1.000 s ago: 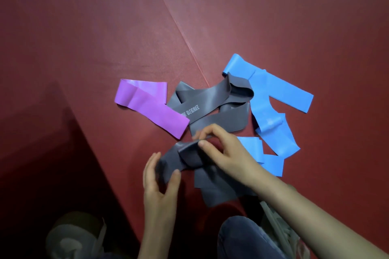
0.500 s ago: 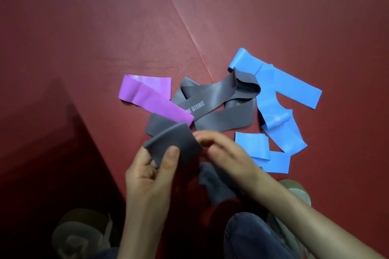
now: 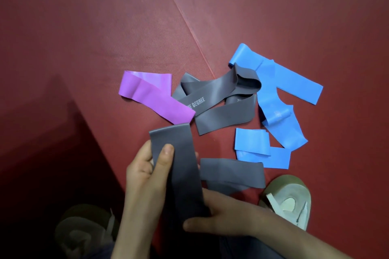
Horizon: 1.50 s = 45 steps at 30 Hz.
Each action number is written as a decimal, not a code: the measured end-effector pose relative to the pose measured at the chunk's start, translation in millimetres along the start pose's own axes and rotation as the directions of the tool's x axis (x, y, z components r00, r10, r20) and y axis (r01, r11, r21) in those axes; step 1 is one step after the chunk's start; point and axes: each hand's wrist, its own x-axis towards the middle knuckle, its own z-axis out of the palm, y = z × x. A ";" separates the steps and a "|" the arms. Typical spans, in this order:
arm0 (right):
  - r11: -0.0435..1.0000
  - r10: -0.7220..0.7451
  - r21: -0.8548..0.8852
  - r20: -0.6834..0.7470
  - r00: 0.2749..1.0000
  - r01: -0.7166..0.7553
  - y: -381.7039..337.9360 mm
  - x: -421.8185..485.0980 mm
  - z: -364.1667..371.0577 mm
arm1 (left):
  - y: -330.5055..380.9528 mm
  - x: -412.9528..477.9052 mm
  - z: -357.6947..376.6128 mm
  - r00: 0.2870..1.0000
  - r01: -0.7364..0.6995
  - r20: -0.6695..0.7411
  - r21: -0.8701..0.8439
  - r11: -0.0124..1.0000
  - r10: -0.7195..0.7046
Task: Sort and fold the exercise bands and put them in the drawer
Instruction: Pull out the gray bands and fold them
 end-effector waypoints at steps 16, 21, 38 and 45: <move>0.821 -0.437 -0.566 -0.537 0.721 0.076 58.7 28.3 -22.4 | -26.4 24.1 0.4 1.000 0.030 0.000 -0.040 0.999 -0.030; 0.368 -0.426 -0.849 -0.517 0.743 -0.380 59.4 29.6 -52.2 | -32.7 28.1 -5.2 0.999 0.024 -0.023 -0.084 0.996 -0.026; 0.880 -0.166 0.300 -0.533 0.829 0.369 -25.5 13.3 -34.4 | -37.5 22.5 1.7 0.998 0.038 -0.036 -0.158 0.987 -0.045; 0.810 -0.160 0.298 -0.716 0.680 0.505 -49.7 35.2 -34.1 | -40.2 22.5 11.1 0.998 0.056 -0.011 -0.223 0.973 -0.060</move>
